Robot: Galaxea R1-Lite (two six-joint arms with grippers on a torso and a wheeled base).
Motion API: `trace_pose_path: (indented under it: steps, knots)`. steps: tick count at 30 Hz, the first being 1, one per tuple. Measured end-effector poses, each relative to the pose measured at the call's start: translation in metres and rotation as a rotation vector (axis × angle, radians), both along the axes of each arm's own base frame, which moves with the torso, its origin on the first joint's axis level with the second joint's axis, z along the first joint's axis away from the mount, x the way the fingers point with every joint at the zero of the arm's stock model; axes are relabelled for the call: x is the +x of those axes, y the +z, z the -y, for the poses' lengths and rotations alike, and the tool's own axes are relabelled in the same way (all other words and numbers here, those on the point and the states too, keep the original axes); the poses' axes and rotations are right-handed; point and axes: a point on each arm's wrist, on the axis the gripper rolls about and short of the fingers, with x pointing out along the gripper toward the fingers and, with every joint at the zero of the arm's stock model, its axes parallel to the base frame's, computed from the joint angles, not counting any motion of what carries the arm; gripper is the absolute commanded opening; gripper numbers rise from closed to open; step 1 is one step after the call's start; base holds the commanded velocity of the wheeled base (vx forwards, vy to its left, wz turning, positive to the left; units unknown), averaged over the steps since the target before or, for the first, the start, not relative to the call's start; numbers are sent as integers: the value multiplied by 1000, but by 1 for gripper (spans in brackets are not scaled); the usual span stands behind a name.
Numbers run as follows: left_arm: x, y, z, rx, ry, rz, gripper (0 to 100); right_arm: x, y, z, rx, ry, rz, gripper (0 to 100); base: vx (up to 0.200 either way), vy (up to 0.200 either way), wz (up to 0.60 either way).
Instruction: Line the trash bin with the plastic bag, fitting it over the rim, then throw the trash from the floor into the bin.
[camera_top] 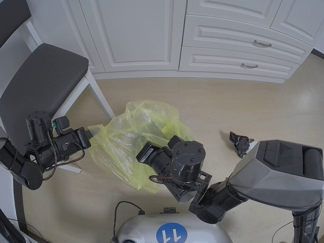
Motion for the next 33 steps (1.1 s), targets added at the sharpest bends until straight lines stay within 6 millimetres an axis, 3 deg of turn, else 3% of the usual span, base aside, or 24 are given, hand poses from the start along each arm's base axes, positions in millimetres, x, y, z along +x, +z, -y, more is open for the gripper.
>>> trace_pose_path:
  steps: [8,14,20,25,30,33]
  knots:
    - [-5,7,-6,22,11,33,0,-16,2,-9,0,46,0,0,0,0,0]
    - [-14,20,-8,18,14,75,0,5,-4,4,-7,24,-6,0,0,0,0]
    - [-23,31,-8,15,10,114,0,11,8,16,-6,-1,2,0,0,0,0]
    - [-38,43,-4,16,-17,167,0,-2,44,31,5,-3,44,0,0,0,0]
    - [-58,60,1,24,-51,248,0,-32,91,53,12,20,128,0,0,0,0]
    - [-69,68,2,25,-63,290,0,-49,108,64,0,39,172,0,0,0,0]
